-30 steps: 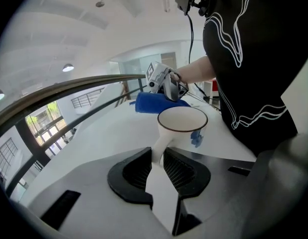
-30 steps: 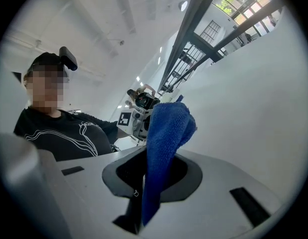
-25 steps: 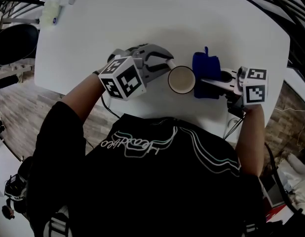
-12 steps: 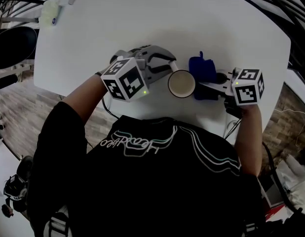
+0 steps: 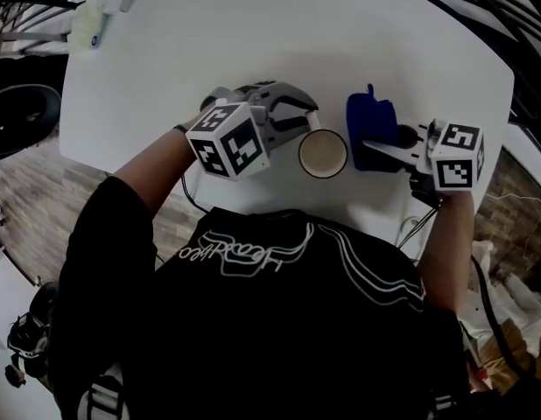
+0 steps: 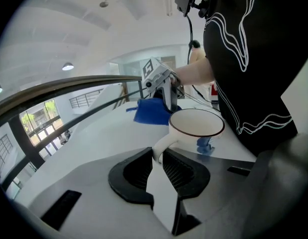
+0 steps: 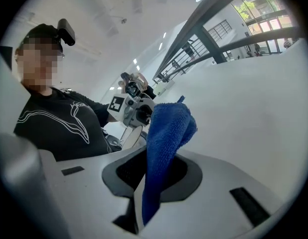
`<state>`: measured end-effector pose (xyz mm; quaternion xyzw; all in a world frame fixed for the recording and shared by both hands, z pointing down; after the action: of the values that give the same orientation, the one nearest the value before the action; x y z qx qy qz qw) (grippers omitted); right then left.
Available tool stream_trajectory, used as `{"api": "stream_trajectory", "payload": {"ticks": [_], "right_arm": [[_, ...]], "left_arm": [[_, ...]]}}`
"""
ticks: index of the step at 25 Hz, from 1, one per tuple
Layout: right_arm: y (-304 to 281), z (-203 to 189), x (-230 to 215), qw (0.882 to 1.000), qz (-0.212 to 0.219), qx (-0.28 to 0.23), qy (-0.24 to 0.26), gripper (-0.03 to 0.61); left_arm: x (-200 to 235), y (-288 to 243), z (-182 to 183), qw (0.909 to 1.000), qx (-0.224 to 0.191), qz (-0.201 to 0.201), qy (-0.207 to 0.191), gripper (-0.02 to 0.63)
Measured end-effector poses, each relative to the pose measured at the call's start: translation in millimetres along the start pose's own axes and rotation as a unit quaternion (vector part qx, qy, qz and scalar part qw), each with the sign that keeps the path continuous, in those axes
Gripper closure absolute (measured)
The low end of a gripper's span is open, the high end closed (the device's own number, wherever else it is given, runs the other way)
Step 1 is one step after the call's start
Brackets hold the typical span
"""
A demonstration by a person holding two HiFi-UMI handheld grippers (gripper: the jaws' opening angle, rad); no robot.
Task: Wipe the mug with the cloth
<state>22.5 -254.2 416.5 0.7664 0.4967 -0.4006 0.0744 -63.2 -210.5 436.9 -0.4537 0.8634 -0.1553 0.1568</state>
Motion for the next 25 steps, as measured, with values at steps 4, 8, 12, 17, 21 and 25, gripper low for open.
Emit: {"api": "stream_trajectory", "payload": {"ticks": [4,8,12,17,21,25], "right_arm": [[-2.0,17.4,4.5,0.999,0.027,-0.014,0.012,0.525],[-7.8,23.2,8.1,0.998,0.057,0.005,0.024,0.525],[-18.9,22.7,11.0,0.996,0.084,0.020,0.030,0.525],[-27.2,18.7,10.4,0.994,0.100,0.021,0.028,0.525],[-29.2,15.3,4.7,0.995,0.098,0.022,0.023,0.525],[-29.1,8.8,-4.3,0.995,0.082,0.041,0.028,0.524]], "left_arm": [[2.6,-5.0,1.0,1.0000,0.001,-0.010,-0.002,0.542],[4.8,-9.8,3.1,0.9998,0.002,-0.017,-0.003,0.543],[5.1,-8.4,-1.9,0.9998,-0.001,-0.019,0.004,0.543],[5.6,-6.8,-4.5,0.9996,-0.007,-0.020,0.017,0.543],[7.2,-9.9,-2.0,0.9993,-0.009,-0.023,0.027,0.541],[8.2,-17.0,1.6,0.9992,-0.011,-0.023,0.032,0.540]]}}
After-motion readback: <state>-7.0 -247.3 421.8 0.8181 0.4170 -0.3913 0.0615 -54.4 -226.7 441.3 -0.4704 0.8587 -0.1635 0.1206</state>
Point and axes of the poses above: the fingertips, and each gripper's own axes: y backward along the fingers, x to its left, z out of its top, the point moved 2 cm from there along y, backward along the fingers, and after that the axes turned 13 degrees about -x, right-handed, at the moved point
